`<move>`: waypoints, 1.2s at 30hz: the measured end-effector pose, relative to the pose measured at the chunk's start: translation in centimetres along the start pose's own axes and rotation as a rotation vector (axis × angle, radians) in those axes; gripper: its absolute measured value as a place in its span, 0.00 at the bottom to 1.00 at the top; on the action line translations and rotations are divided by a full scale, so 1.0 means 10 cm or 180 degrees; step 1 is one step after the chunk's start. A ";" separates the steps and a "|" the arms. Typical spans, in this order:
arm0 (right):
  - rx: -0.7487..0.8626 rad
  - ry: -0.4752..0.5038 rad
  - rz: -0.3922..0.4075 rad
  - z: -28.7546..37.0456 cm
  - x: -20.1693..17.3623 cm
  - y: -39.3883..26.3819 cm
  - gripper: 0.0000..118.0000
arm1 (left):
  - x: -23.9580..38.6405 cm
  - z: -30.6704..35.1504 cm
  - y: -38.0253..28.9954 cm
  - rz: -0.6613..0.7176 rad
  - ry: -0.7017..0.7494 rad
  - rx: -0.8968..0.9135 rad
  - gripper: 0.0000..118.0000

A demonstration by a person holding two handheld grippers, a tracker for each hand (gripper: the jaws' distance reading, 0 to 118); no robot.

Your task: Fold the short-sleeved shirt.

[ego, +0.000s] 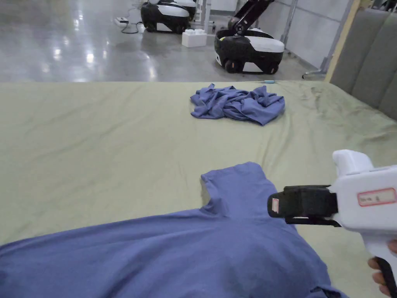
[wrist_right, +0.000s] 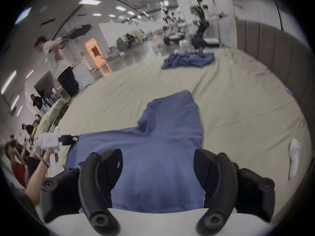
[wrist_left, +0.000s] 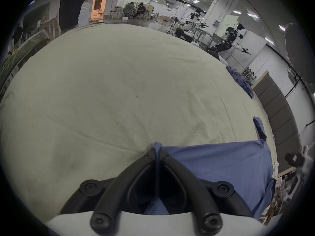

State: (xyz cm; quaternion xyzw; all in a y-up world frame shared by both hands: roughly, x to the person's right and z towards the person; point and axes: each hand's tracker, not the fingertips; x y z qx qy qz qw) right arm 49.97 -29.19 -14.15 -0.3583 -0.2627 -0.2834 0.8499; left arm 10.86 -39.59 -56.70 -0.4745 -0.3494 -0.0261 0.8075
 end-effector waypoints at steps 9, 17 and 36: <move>-0.0743 -0.0761 -0.0214 -0.94 0.46 0.31 0.77 | 0.18 0.01 0.01 -0.0234 0.0157 -0.0051 0.02; -0.0773 -0.0813 0.0228 -1.10 0.33 0.26 0.20 | 0.36 0.00 -0.03 -0.0591 0.0448 -0.0037 0.02; 0.0500 0.0340 -0.0320 1.27 0.20 -1.07 0.09 | 0.13 2.01 -1.03 -0.0379 0.0261 0.0586 0.02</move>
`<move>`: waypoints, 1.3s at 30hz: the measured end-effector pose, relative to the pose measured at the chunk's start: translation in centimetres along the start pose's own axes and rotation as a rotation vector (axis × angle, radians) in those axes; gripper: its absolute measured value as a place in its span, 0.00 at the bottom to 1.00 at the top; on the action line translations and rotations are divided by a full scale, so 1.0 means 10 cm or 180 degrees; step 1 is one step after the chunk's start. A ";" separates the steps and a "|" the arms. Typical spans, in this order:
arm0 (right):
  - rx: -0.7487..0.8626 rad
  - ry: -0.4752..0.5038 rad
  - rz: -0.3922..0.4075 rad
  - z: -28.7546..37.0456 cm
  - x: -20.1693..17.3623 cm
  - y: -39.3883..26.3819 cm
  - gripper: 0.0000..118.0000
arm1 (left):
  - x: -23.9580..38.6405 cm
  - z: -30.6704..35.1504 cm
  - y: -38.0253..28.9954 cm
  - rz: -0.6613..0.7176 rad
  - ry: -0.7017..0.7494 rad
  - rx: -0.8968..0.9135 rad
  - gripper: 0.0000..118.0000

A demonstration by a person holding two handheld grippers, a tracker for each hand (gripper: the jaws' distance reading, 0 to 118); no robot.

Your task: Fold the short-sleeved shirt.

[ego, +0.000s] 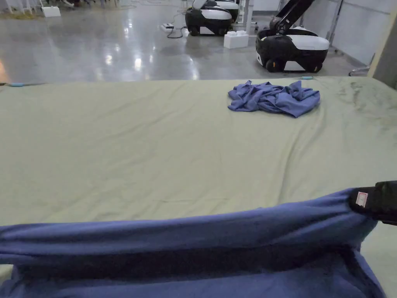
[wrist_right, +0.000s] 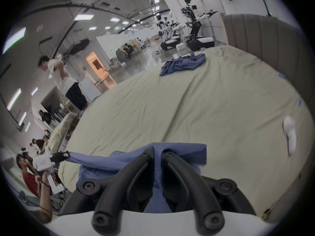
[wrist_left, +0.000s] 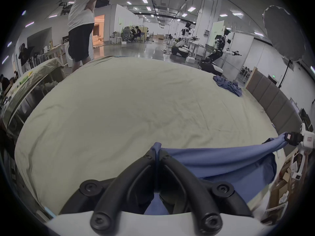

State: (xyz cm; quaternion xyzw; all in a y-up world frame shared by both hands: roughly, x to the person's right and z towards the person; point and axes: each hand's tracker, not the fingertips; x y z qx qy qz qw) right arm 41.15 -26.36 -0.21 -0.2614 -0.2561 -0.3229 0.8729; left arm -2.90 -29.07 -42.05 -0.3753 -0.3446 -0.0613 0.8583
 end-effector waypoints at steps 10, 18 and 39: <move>-0.0446 -0.0529 -0.0268 0.02 0.31 -0.98 0.09 | 0.03 0.19 -0.94 0.0104 -0.0076 -0.0456 0.02; -0.0474 -0.0718 -0.0256 -0.01 0.32 -1.20 0.09 | -0.01 0.01 -1.04 0.0077 0.0024 -0.0643 0.02; 0.0384 -0.0407 0.0429 0.69 -0.31 -1.38 0.02 | 0.12 0.66 -1.20 0.0652 -0.0299 -0.0008 0.00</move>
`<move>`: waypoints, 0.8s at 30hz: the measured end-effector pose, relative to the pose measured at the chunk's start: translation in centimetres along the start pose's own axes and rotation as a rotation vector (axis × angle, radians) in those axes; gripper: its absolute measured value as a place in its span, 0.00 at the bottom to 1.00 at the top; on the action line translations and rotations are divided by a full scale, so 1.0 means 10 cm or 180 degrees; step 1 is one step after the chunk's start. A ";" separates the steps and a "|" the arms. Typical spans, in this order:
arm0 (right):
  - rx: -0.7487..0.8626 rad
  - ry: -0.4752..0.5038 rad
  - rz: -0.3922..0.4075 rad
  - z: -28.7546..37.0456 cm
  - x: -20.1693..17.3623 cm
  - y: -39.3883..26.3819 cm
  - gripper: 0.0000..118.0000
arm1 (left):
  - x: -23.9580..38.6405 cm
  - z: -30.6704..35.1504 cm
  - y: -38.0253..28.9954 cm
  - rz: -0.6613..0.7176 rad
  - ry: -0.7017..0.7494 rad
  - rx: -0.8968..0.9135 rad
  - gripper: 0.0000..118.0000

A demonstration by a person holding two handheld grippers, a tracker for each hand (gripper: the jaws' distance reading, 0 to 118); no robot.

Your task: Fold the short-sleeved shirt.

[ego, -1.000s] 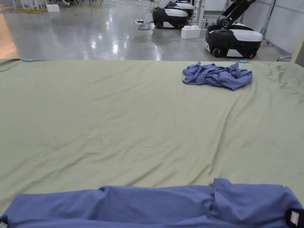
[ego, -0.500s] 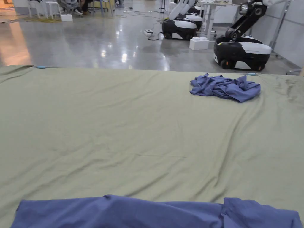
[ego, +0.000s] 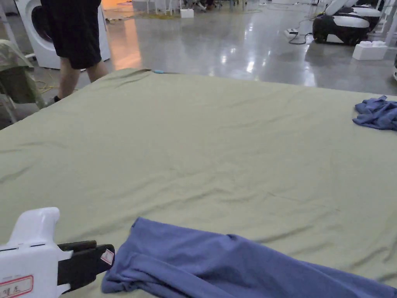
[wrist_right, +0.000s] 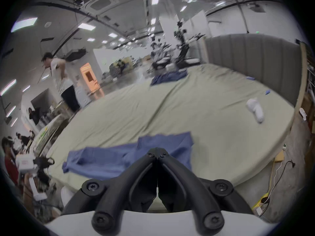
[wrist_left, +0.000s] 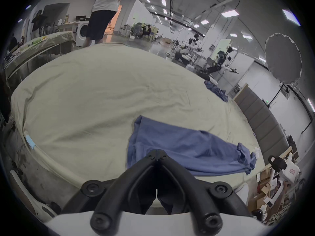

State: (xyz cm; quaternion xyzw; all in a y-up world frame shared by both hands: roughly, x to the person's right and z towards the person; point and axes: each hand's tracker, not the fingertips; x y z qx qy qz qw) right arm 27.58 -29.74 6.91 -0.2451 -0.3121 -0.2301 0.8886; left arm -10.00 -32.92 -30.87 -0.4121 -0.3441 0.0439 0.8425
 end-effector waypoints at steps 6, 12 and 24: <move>-0.0341 0.0300 -0.0014 -0.27 -0.16 -0.16 0.02 | -0.43 -0.09 0.17 0.0286 -0.0066 -0.0156 0.00; -0.0275 0.0386 0.0004 -0.29 -0.20 -0.03 0.02 | -0.89 -0.48 0.50 0.0791 -0.0540 -0.0180 0.89; -0.0424 0.0461 0.0110 -0.37 -0.50 0.05 0.02 | -1.26 -1.17 0.64 0.1446 -0.1979 -0.1221 0.88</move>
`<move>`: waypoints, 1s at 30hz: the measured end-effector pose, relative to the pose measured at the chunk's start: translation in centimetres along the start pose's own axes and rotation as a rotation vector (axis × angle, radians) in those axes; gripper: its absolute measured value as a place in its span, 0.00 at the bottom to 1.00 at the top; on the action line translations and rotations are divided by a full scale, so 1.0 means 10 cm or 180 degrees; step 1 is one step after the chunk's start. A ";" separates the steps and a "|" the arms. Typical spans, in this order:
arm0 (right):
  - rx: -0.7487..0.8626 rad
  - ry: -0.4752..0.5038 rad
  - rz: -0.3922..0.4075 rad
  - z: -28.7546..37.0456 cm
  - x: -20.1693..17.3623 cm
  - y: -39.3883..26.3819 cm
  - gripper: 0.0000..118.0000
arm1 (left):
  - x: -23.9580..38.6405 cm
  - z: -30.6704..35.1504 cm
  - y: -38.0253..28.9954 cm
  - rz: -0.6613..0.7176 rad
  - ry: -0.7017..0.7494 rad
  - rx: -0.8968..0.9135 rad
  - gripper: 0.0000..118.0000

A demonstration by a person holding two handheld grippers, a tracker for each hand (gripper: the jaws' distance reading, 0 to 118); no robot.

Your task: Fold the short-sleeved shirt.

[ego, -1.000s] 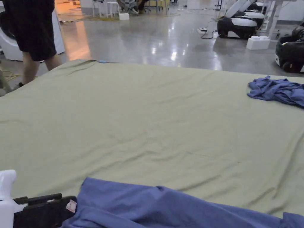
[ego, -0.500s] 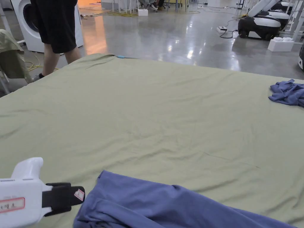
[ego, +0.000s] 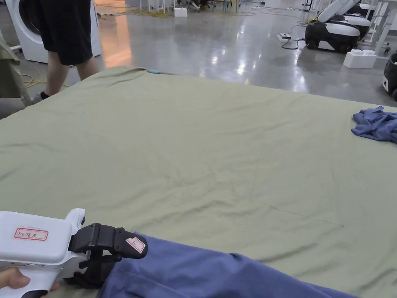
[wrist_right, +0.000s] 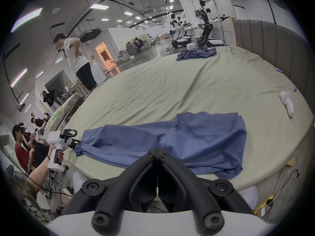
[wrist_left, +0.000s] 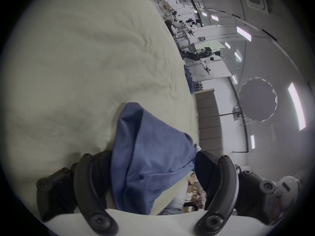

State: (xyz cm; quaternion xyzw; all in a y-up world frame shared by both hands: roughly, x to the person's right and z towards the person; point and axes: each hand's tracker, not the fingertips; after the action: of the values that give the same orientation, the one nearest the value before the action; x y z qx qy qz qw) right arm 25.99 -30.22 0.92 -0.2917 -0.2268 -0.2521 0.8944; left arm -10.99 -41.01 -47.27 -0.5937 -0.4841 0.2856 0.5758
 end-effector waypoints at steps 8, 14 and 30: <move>-0.0047 0.0083 0.0108 -0.07 -0.15 0.08 0.02 | 0.00 -0.31 -0.06 0.0052 0.0271 0.0090 0.05; -0.0014 0.0004 0.0082 -0.02 -0.13 0.10 0.02 | 0.08 0.06 -0.03 0.0182 0.0358 0.0314 0.05; 0.0055 0.0002 -0.0114 0.05 0.11 -0.02 0.02 | 1.17 0.29 -0.29 -0.0388 0.0836 0.0561 0.05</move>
State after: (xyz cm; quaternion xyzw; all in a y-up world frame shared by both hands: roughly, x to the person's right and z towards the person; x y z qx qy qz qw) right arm 26.58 -30.37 1.91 -0.2798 -0.2339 -0.2662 0.8923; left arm -10.02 -29.65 -42.48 -0.5427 -0.4128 0.2115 0.7003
